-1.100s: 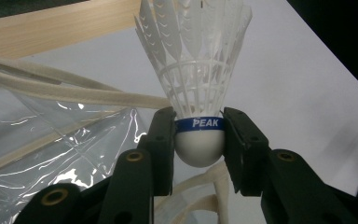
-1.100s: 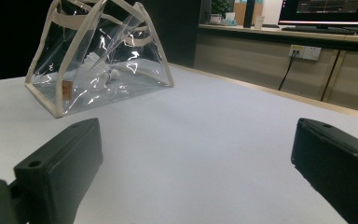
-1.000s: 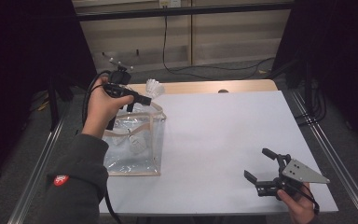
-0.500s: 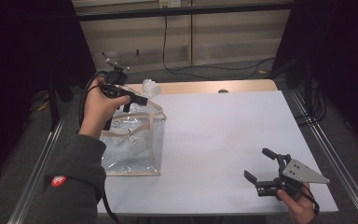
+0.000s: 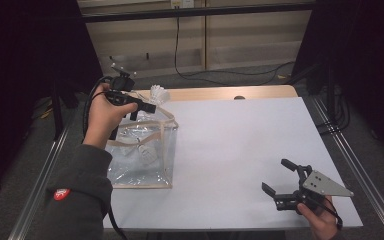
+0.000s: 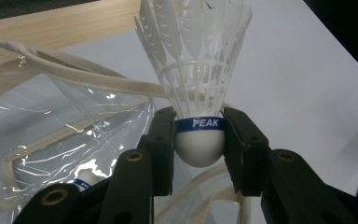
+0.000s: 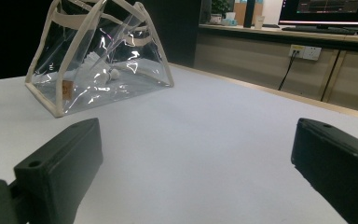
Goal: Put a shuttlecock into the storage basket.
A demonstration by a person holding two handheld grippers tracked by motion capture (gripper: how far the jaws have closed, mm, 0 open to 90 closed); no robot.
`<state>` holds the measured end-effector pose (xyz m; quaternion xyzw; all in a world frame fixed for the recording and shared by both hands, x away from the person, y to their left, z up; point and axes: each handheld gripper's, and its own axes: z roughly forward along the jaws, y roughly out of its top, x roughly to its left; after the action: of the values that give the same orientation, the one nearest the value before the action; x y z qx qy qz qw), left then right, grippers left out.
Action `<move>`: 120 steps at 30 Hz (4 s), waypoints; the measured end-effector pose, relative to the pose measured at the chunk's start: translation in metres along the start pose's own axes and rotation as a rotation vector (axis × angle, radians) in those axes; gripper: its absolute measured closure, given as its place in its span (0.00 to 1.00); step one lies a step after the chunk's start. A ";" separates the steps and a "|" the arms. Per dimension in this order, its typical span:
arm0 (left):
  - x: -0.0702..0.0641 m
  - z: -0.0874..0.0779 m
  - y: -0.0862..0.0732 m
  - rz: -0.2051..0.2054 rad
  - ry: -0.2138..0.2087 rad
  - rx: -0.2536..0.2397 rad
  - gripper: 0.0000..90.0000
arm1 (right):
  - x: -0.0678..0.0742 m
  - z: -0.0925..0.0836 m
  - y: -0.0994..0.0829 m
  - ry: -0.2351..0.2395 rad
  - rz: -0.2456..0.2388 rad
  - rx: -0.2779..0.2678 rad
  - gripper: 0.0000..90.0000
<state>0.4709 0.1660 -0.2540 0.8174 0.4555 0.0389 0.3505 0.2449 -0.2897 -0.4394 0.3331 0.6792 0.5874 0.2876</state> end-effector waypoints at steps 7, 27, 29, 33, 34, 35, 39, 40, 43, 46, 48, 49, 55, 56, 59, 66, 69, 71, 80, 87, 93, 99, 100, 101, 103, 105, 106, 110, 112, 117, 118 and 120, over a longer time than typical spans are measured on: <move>0.002 -0.001 -0.001 -0.006 0.002 -0.002 0.73 | 0.000 0.000 0.000 0.000 0.000 0.000 0.02; 0.008 -0.006 -0.004 -0.015 0.016 0.000 0.73 | 0.000 0.000 0.000 0.001 0.000 -0.001 0.02; 0.009 -0.006 -0.004 -0.013 0.016 0.001 0.73 | 0.000 0.000 0.000 0.001 -0.002 -0.002 0.02; 0.009 -0.007 -0.004 -0.017 0.019 -0.002 0.73 | 0.000 0.000 0.000 0.001 0.001 -0.002 0.02; 0.009 -0.007 -0.004 -0.019 0.019 -0.003 0.73 | 0.000 0.000 0.000 0.002 0.001 -0.002 0.02; 0.009 -0.007 -0.004 -0.021 0.021 -0.004 0.73 | 0.000 0.000 0.000 0.001 0.000 -0.001 0.02; 0.010 -0.007 -0.004 -0.021 0.024 -0.005 0.73 | 0.000 0.000 0.000 0.000 -0.003 -0.002 0.02; 0.011 -0.007 -0.004 -0.021 0.024 -0.005 0.73 | 0.000 0.000 0.000 0.000 -0.002 -0.002 0.02; 0.011 -0.007 -0.004 -0.022 0.032 -0.007 0.73 | 0.000 0.000 0.000 -0.001 -0.001 -0.001 0.02; 0.012 -0.007 -0.004 -0.024 0.029 -0.010 0.73 | 0.000 0.000 0.000 0.000 -0.004 -0.002 0.02; 0.013 -0.008 -0.004 -0.027 0.030 -0.013 0.73 | 0.000 0.000 0.000 -0.001 -0.004 -0.003 0.02; 0.013 -0.008 -0.005 -0.024 0.032 -0.012 0.73 | 0.000 0.000 0.000 0.000 -0.002 -0.002 0.02; 0.015 -0.009 -0.006 -0.035 0.036 -0.016 0.73 | 0.000 0.000 0.000 0.000 -0.001 0.000 0.02; 0.015 -0.009 -0.006 -0.032 0.039 -0.013 0.73 | 0.000 0.000 0.000 0.001 -0.002 0.001 0.02; 0.017 -0.010 -0.008 -0.038 0.039 -0.014 0.73 | 0.000 0.000 0.000 0.001 -0.002 0.000 0.02; 0.021 -0.013 -0.012 -0.053 0.053 -0.027 0.73 | 0.000 0.000 0.000 0.000 -0.004 -0.004 0.02; 0.023 -0.016 -0.013 -0.052 0.056 -0.025 0.73 | 0.000 0.000 0.000 0.001 -0.004 -0.004 0.02; 0.024 -0.016 -0.014 -0.054 0.063 -0.025 0.73 | 0.000 0.000 0.000 0.001 -0.006 -0.003 0.02; 0.027 -0.017 -0.017 -0.062 0.072 -0.032 0.73 | 0.000 0.000 0.000 0.002 -0.007 -0.002 0.02; 0.029 -0.018 -0.018 -0.059 0.068 -0.027 0.73 | 0.000 0.000 0.000 0.001 -0.007 -0.002 0.02; 0.031 -0.019 -0.019 -0.068 0.075 -0.032 0.73 | 0.000 0.000 0.001 0.001 -0.006 -0.003 0.02; 0.032 -0.020 -0.020 -0.067 0.072 -0.026 0.73 | 0.000 0.000 0.000 0.001 -0.008 -0.003 0.02; 0.033 -0.020 -0.020 -0.069 0.073 -0.031 0.73 | 0.000 0.000 0.000 0.001 -0.008 -0.002 0.02; 0.033 -0.020 -0.020 -0.070 0.079 -0.029 0.73 | 0.000 0.000 0.000 0.001 -0.008 -0.002 0.02; 0.034 -0.020 -0.021 -0.071 0.079 -0.030 0.73 | 0.000 0.000 0.000 0.001 -0.007 -0.003 0.02; 0.035 -0.021 -0.022 -0.075 0.081 -0.033 0.73 | 0.000 0.000 0.000 0.002 -0.008 -0.003 0.02; 0.036 -0.021 -0.022 -0.076 0.078 -0.031 0.73 | 0.000 0.000 0.000 0.002 -0.008 -0.003 0.02; 0.037 -0.021 -0.023 -0.084 0.084 -0.034 0.73 | 0.000 0.000 0.000 0.002 -0.009 -0.003 0.02; 0.038 -0.021 -0.024 -0.087 0.092 -0.035 0.73 | 0.000 0.000 0.000 0.001 -0.008 -0.002 0.02; 0.041 -0.022 -0.026 -0.093 0.098 -0.037 0.73 | 0.000 0.000 0.000 0.003 -0.009 -0.003 0.02; 0.043 -0.022 -0.027 -0.088 0.100 -0.031 0.73 | 0.000 0.000 0.000 0.003 -0.009 -0.004 0.02; 0.044 -0.023 -0.028 -0.095 0.105 -0.036 0.73 | 0.000 0.000 0.000 0.003 -0.010 -0.004 0.02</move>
<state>0.4681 0.2219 -0.2655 0.7851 0.5109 0.0733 0.3423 0.2452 -0.2893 -0.4391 0.3281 0.6802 0.5879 0.2900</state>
